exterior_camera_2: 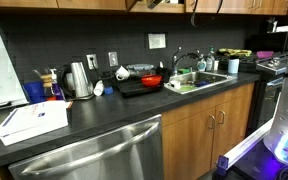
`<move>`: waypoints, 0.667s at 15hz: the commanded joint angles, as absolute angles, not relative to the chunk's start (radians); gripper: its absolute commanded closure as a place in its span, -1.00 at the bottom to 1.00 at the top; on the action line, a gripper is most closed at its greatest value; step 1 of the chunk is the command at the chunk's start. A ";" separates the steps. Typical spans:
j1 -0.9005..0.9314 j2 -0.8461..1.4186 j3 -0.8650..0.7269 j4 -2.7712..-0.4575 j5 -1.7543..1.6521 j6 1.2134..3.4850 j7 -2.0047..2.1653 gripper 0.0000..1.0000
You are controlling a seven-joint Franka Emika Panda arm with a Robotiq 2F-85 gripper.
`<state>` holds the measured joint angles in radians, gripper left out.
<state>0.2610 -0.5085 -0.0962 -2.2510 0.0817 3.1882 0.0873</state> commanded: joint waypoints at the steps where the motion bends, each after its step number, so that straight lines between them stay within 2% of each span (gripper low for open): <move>1: 0.374 -0.496 -0.185 -2.253 0.079 3.200 0.022 0.76; 10: 0.653 -0.459 -0.441 -2.259 0.088 3.181 -0.112 0.76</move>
<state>0.5548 -0.4605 -0.3540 -2.2727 0.0814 3.1859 -0.0576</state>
